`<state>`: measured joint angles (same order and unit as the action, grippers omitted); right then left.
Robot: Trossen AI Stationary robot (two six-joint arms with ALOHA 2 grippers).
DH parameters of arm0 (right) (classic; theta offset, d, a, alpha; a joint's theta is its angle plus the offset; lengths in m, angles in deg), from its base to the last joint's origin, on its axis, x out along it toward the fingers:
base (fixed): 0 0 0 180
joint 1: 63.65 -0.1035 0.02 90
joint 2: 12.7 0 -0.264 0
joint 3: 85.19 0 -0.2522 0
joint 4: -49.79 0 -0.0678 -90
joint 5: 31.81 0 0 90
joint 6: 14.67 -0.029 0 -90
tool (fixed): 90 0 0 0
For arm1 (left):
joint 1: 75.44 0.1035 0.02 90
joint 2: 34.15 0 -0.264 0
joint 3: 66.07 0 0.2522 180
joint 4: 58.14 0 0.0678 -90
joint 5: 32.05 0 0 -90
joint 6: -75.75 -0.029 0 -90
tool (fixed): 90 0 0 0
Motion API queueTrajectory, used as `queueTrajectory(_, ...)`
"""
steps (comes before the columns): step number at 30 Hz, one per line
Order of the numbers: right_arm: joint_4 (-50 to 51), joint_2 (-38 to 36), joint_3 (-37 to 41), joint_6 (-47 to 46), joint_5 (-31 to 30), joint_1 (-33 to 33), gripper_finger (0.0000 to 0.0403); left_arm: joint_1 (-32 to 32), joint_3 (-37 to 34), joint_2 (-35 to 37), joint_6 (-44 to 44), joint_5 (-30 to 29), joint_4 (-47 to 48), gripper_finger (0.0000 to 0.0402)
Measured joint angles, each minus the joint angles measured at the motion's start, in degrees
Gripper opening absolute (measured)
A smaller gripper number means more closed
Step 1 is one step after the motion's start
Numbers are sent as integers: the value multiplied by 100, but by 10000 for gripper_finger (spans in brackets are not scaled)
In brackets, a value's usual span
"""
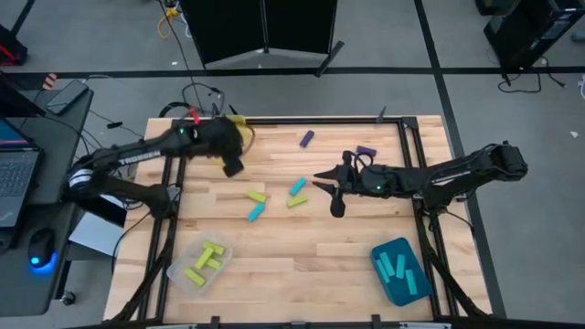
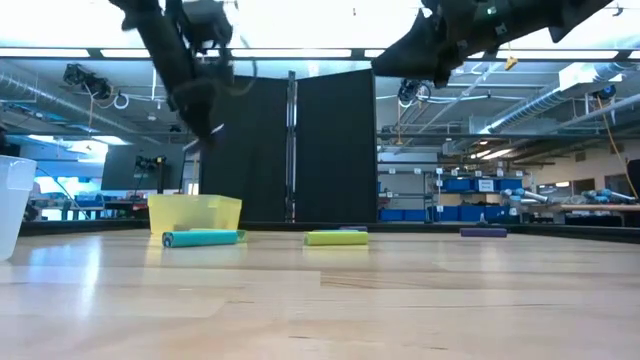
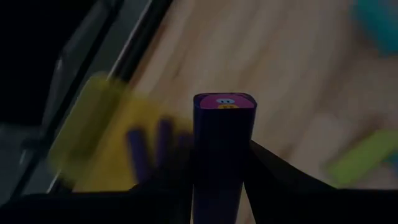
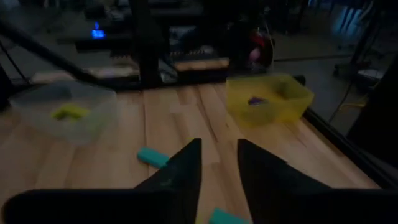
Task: Sort blocks
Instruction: Put the violet block into the yellow bin
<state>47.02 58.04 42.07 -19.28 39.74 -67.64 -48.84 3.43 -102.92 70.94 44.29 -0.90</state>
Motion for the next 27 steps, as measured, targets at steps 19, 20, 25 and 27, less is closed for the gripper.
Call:
queueTrajectory(19, -48, 212, 6, 38, -14, 163, 19, 2521, 914, -2736, -870, 838, 79, 116)
queueTrajectory(20, -31, 212, 6, 34, -14, 163, 22, 2519, 979, -2820, -870, 838, 72, 116)
queueTrajectory(25, 38, 212, 6, 32, -14, 163, 29, 2517, 1189, -3130, -710, 839, 132, 125)
queueTrajectory(27, 55, 212, 5, 32, -14, 163, 25, 2517, 1200, -3152, -709, 838, 119, 149)
